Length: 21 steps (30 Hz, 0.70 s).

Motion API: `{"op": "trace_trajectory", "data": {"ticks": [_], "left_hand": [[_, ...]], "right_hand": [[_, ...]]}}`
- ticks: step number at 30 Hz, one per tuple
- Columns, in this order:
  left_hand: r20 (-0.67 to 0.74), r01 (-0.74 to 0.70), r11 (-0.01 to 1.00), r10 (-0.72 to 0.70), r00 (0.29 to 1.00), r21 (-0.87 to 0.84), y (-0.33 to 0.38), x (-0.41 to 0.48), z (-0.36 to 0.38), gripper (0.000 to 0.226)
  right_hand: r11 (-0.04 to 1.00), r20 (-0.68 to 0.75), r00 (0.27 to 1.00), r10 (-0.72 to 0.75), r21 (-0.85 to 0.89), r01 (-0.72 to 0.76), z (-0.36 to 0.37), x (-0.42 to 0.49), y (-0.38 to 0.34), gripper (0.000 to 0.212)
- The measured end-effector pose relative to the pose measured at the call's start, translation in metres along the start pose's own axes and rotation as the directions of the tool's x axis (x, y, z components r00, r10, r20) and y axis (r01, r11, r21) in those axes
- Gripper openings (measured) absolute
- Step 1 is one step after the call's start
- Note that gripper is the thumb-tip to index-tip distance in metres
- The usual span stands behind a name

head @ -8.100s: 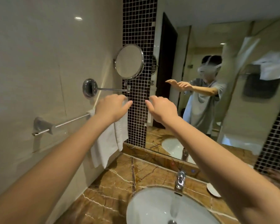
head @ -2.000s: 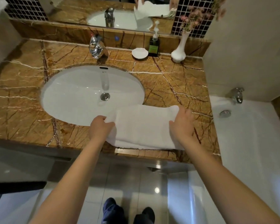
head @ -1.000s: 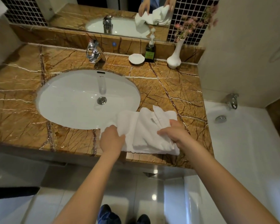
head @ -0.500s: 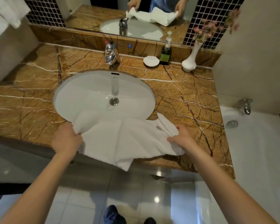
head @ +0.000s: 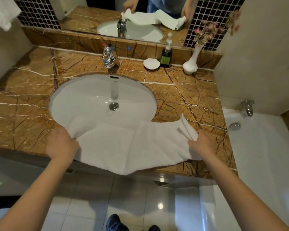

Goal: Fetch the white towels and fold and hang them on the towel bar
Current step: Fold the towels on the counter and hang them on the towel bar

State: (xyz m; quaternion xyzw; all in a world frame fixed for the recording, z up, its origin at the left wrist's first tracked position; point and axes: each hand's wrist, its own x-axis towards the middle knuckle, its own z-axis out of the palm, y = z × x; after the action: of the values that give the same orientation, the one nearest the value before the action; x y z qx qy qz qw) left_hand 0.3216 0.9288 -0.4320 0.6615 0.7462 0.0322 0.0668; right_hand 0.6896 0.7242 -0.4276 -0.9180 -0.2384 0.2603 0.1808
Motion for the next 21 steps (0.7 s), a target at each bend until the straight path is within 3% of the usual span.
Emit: {"op": "trace_trajectory", "data": {"ticks": [2, 3, 6, 8, 10, 11, 13, 15, 17, 21], "left_hand": [[-0.101, -0.147, 0.985, 0.156, 0.983, 0.091, 0.012, -0.009, 0.003, 0.034], [-0.127, -0.275, 0.96, 0.28, 0.951, 0.057, 0.022, -0.017, 0.007, 0.036], [-0.152, -0.66, 0.731, 0.642, 0.752, -0.174, 0.062, -0.058, 0.024, 0.032], [-0.064, -0.751, 0.595, 0.77, 0.634, -0.287, 0.092, -0.09, 0.035, 0.031], [0.026, -0.776, 0.519, 0.837, 0.547, -0.358, 0.118, -0.117, 0.045, 0.033], [0.039, -0.783, 0.511, 0.845, 0.534, -0.355, 0.126, -0.126, 0.051, 0.035], [0.032, -0.747, 0.543, 0.816, 0.577, -0.384, 0.131, -0.135, 0.062, 0.04], [0.042, -0.665, 0.573, 0.772, 0.635, -0.48, 0.127, -0.138, 0.068, 0.046], [0.057, -0.637, 0.575, 0.764, 0.643, -0.513, 0.122, -0.139, 0.071, 0.052], [0.08, -0.734, 0.6, 0.789, 0.61, -0.319, 0.124, -0.143, 0.078, 0.053]], "right_hand": [[0.999, 0.018, 1.0, 0.018, -0.039, -0.017, -0.003, 0.001, 0.011, 0.038], [0.998, 0.026, 0.999, 0.021, -0.059, -0.019, -0.002, 0.0, 0.014, 0.045], [0.989, -0.051, 0.998, 0.033, -0.144, -0.04, 0.008, -0.004, 0.011, 0.055], [0.987, -0.119, 0.993, 0.002, -0.159, -0.021, 0.014, -0.004, 0.007, 0.054], [0.99, -0.15, 0.989, -0.02, -0.142, -0.002, 0.017, -0.004, 0.004, 0.044], [0.991, -0.169, 0.985, -0.02, -0.13, -0.002, 0.016, -0.004, 0.003, 0.034], [0.995, -0.206, 0.979, 0.001, -0.101, -0.022, 0.01, 0.0, 0.007, 0.019], [0.994, -0.237, 0.971, 0.013, -0.1, -0.037, -0.003, 0.004, 0.016, 0.018], [0.994, -0.262, 0.965, -0.002, -0.106, -0.027, -0.02, 0.007, 0.027, 0.022], [0.993, -0.195, 0.981, 0.011, -0.111, -0.033, -0.035, 0.011, 0.057, 0.027]]}}
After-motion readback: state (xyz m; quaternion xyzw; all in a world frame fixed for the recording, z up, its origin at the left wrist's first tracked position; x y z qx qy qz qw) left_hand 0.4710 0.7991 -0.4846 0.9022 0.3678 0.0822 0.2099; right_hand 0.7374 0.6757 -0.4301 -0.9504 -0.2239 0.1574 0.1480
